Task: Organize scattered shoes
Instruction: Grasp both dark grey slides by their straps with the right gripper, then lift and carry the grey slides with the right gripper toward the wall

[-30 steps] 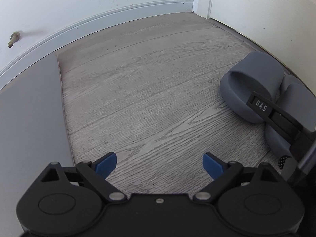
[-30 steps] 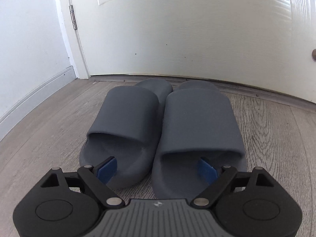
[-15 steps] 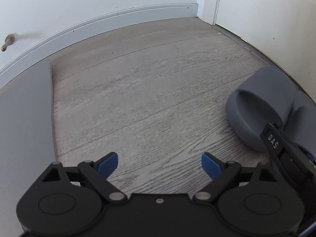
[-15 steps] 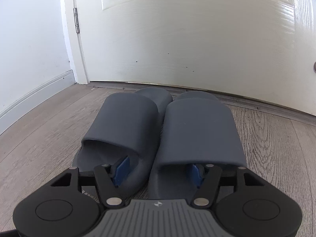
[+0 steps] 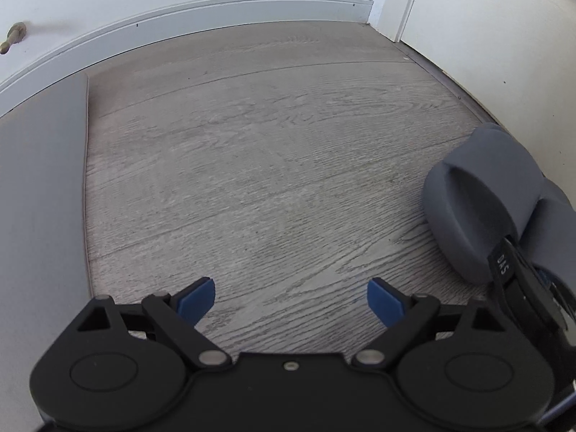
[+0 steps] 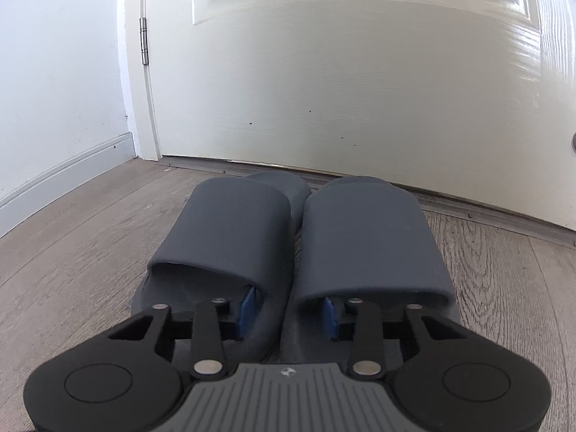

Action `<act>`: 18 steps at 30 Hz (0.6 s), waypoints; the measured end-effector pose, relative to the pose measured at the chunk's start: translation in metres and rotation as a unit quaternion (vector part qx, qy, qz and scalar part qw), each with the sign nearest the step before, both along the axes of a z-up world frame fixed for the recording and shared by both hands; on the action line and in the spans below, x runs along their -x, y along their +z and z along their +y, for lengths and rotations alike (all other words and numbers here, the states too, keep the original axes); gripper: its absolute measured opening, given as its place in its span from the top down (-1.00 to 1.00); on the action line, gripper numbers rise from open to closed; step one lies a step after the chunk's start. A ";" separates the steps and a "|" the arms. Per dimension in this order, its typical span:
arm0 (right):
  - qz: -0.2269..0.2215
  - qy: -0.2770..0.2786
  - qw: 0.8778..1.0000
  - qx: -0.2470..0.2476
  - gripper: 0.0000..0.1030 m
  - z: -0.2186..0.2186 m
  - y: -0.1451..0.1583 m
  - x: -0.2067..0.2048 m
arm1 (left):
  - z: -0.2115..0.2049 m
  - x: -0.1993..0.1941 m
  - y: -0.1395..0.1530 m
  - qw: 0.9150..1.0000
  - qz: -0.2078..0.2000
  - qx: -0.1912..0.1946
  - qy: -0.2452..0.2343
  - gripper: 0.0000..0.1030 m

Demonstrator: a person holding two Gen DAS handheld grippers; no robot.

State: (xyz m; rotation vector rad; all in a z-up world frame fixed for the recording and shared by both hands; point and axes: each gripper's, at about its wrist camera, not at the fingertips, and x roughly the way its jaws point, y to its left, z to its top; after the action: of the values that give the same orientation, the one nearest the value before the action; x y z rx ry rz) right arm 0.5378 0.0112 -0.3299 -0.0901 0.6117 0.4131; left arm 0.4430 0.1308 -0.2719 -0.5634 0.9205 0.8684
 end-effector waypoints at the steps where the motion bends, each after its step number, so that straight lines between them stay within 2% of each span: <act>1: -0.002 0.003 1.000 0.001 0.48 -0.001 0.000 0.000 | -0.001 -0.001 0.000 1.000 0.003 -0.003 -0.004 -0.79; 4: -0.007 0.017 1.000 0.005 0.54 -0.005 0.001 -0.001 | -0.007 -0.006 -0.001 0.999 0.020 -0.023 -0.022 -0.79; 7: -0.023 0.033 0.999 0.007 0.60 -0.016 0.007 -0.002 | -0.009 -0.008 0.001 0.999 0.014 -0.025 -0.030 -0.79; 10: -0.041 0.045 0.998 0.009 0.65 -0.029 0.015 0.000 | -0.009 -0.009 0.005 0.999 0.002 -0.017 -0.038 -0.79; 18: -0.066 0.066 0.996 0.002 0.66 -0.076 0.045 0.014 | -0.025 -0.027 0.016 0.993 -0.007 0.008 -0.119 -0.79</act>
State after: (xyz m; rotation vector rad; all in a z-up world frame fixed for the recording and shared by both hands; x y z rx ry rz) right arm 0.5235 -0.0650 -0.2844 -0.1605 0.4783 0.5302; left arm 0.4697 0.1055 -0.2561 -0.4627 0.9604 0.6421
